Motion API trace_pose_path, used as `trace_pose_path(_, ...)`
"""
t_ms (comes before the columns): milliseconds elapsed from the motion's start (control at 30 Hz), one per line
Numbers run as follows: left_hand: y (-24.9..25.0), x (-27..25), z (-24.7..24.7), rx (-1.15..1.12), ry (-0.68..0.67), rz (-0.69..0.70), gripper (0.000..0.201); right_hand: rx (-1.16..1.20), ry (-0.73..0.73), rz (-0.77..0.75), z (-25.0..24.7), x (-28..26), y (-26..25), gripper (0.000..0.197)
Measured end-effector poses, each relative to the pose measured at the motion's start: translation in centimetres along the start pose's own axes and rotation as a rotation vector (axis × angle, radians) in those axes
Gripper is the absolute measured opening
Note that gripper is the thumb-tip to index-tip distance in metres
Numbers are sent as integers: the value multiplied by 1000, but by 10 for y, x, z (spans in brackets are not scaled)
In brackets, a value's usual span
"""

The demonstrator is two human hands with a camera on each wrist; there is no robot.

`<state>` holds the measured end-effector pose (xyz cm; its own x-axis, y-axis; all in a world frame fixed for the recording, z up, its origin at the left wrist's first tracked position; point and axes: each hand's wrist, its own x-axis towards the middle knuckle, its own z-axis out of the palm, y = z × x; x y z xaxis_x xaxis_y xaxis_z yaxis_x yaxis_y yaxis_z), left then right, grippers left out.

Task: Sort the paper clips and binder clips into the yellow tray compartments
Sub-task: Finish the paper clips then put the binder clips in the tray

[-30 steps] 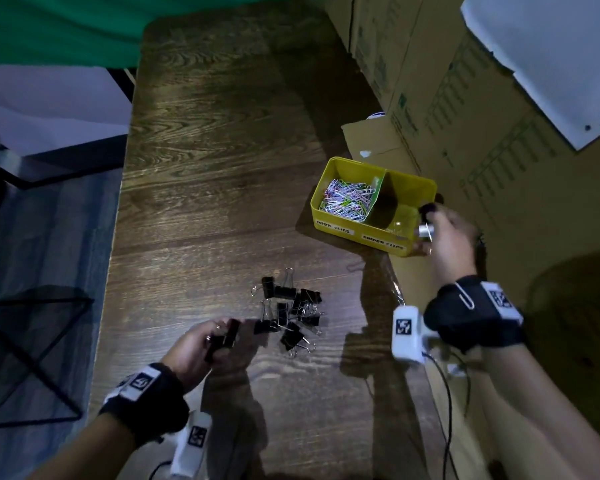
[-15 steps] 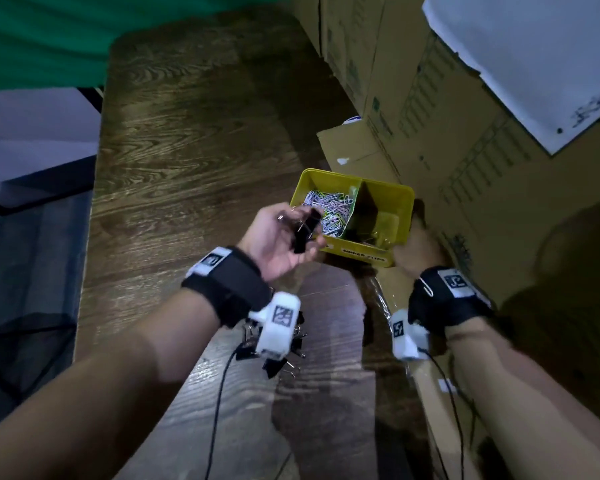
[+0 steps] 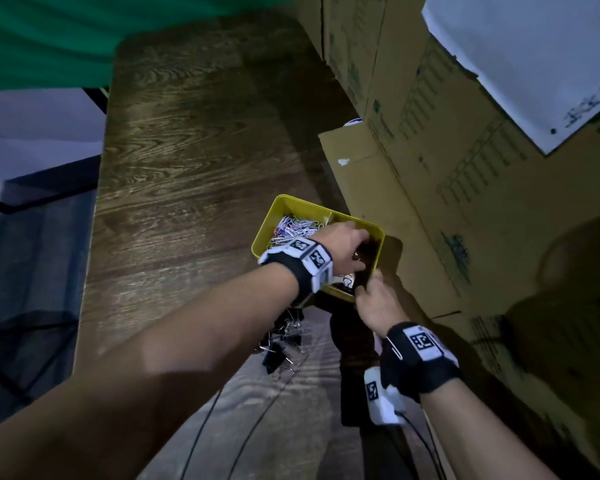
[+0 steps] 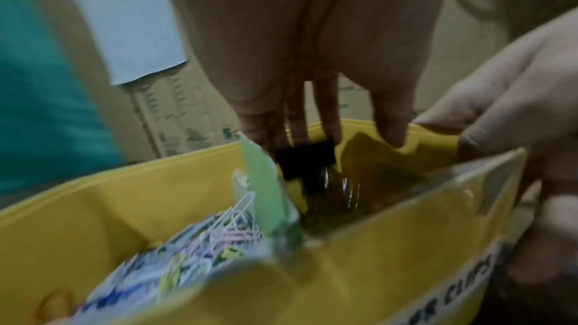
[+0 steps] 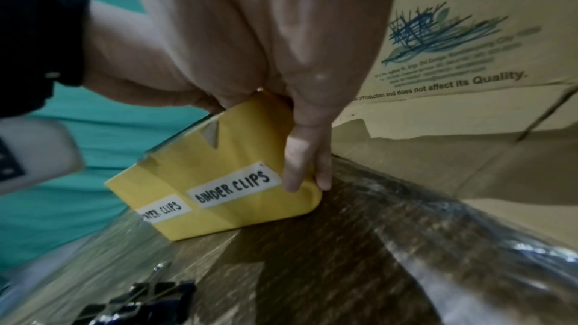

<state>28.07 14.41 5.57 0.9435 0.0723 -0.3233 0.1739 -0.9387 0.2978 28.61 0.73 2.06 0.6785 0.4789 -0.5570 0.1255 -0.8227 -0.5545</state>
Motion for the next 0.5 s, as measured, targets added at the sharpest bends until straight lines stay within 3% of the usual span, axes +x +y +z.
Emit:
trace_pose_path(67,-13,-16,0,-165,83,27,34,27,-2,16,1,-1,-1,39)
trace_pose_path(133,-28,-36,-6,-315,276,-10,22,84,11,20,2,2,-6,41)
trace_pose_path(200,-48,-59,-13,-410,460,-83,16,167,30,12,2,14,-11,46)
trace_pose_path(267,-73,-84,-14,-457,541,-208,14,255,26,23,1,29,-16,46)
trace_pose_path(333,-98,-110,-9,-458,542,-342,15,237,-13,23,-2,32,-23,42)
trace_pose_path(433,-116,-142,10,-391,403,-476,15,75,-63,-2,-1,23,-25,48)
trace_pose_path(500,-115,-155,28,-350,268,-514,9,137,47,-38,5,9,-23,54)
